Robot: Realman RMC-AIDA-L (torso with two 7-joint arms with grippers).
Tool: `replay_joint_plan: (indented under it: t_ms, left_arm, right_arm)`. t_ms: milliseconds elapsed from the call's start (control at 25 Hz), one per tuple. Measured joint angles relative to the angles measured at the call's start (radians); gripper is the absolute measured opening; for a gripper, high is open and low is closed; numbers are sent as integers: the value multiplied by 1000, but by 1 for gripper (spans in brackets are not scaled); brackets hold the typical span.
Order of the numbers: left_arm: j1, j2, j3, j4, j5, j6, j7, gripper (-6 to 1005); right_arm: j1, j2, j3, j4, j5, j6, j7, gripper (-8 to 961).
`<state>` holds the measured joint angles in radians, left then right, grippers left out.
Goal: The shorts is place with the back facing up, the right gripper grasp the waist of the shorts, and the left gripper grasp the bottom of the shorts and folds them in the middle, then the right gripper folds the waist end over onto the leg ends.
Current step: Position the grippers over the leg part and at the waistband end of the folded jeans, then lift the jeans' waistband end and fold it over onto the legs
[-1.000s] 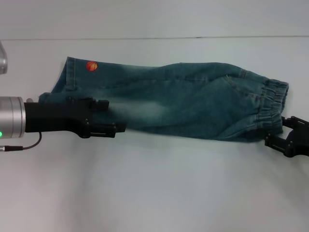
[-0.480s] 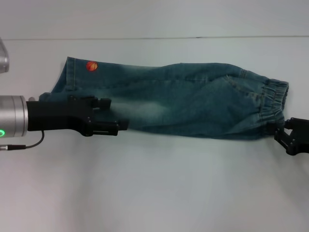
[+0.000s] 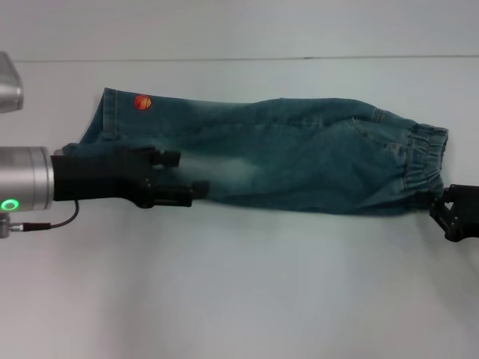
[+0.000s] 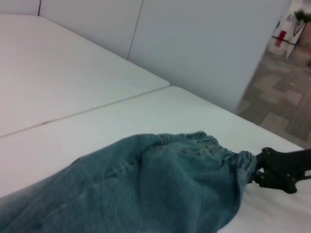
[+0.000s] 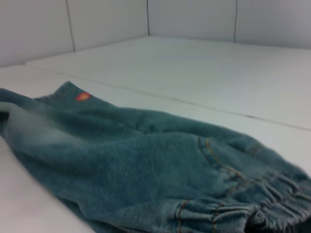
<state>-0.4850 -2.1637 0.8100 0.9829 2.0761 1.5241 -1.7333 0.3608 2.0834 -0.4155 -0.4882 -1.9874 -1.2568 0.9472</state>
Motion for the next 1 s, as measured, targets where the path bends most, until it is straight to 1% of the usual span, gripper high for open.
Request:
replay_joint_plan:
  t_ms: [200,320,440,560,640,800,880,1000]
  left_arm:
    - [-11,-5,27,-55,-90,-96,5,848]
    - [-23,-6,44,-125,-162,-189,35,843]
    - [-42,-7,63,-222,-249,-287,108,838]
    - [-79,-8,70,-357,-350,-374,241,833]
    - [-108,-10,71,-445,-406,-415,337,759]
    - [-184,-11,70,-659,-517,-529,536,612]
    - [-215,-12,68,-752,-571,-553,638,514]
    - [-237,-12,65,-821,-621,-551,733,367]
  right_arm:
    - [-17,4,3,-72,23,-86,12,105]
    - [-25,5,3,-123,39,-132,32,93]
    - [-32,5,3,-183,55,-177,53,85]
    - [-33,5,2,-242,60,-225,84,86]
    - [-31,7,-2,-285,61,-253,108,84]
    - [-22,12,-10,-350,62,-297,149,78]
    - [-16,12,-12,-373,62,-319,168,76]
    - [-6,12,-29,-418,62,-338,203,76]
